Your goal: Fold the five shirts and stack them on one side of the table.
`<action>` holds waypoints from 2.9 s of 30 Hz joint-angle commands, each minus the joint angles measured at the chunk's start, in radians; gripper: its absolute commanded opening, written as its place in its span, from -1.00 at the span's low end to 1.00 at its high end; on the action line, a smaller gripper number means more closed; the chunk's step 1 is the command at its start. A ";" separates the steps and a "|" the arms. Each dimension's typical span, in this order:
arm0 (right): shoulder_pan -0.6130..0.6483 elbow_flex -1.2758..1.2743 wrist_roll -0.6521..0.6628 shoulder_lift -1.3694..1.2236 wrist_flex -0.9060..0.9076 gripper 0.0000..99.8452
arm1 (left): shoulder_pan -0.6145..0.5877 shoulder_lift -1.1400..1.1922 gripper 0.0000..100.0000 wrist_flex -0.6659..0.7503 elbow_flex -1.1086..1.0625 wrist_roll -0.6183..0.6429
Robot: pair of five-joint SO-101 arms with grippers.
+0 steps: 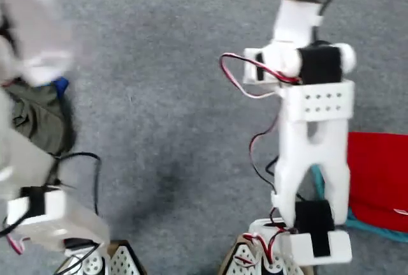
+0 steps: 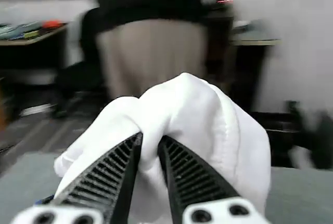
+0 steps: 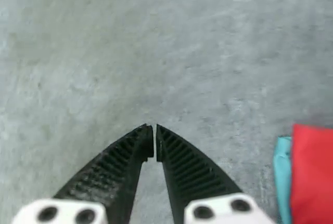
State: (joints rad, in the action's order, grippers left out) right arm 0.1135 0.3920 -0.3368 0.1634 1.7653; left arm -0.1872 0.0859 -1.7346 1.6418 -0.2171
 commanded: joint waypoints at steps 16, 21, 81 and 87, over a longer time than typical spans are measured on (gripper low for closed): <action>-0.119 -0.291 0.051 0.223 -0.014 -0.85 | 0.451 -0.234 -0.47 -0.025 -0.878 0.095; -0.114 -0.334 0.106 0.222 -0.043 -0.47 | 0.414 -0.375 -0.47 -0.025 -1.172 0.118; -0.165 0.143 0.213 -0.711 -0.560 -0.99 | -0.018 -0.226 -0.96 1.062 -1.978 -0.008; -0.162 0.163 0.213 -0.961 -0.802 -0.99 | -0.003 0.036 -0.96 1.660 -2.105 -0.137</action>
State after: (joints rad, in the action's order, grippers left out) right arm -0.0322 0.5071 -0.1297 -0.7342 1.0242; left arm -0.1979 0.0307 -0.3583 -0.4526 -0.2677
